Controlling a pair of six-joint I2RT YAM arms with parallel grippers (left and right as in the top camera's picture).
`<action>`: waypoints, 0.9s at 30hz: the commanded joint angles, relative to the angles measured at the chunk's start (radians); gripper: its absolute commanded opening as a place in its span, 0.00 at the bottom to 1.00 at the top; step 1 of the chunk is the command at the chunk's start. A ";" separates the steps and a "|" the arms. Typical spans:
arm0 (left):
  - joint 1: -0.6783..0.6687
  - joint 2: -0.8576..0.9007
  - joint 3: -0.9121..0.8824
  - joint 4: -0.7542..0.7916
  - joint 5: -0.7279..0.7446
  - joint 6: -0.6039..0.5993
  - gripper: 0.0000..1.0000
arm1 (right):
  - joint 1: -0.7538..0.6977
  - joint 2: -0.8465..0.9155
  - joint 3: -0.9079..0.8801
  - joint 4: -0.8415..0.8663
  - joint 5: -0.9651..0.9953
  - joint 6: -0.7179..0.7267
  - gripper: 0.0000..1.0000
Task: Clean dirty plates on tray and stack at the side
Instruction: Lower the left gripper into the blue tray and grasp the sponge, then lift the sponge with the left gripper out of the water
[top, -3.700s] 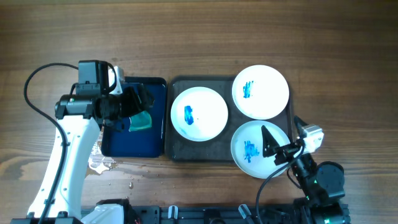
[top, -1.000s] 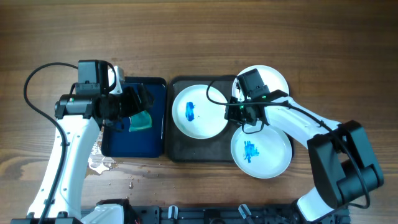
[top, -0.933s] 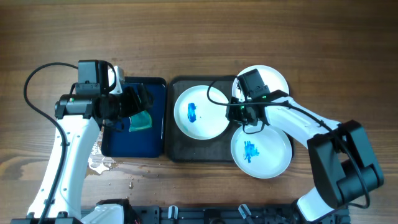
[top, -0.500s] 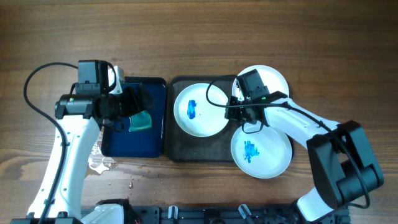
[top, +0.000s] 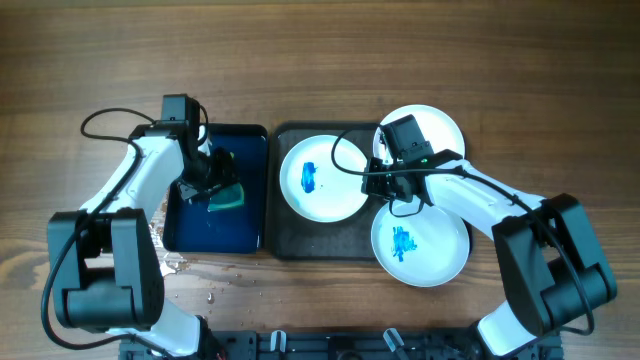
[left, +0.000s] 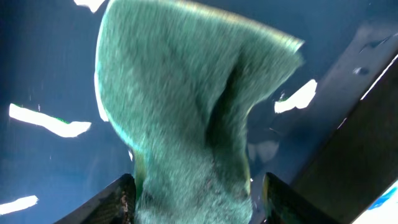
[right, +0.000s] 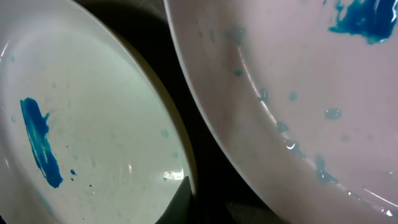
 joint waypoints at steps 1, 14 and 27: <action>0.003 0.008 0.010 0.065 -0.040 -0.005 0.66 | 0.006 0.015 -0.032 -0.021 0.025 -0.002 0.04; 0.003 0.008 0.010 0.096 -0.019 -0.005 0.04 | 0.006 0.015 -0.032 -0.027 0.024 -0.003 0.04; -0.072 -0.366 0.082 -0.124 -0.369 -0.073 0.04 | 0.006 0.015 -0.032 -0.050 0.014 -0.029 0.04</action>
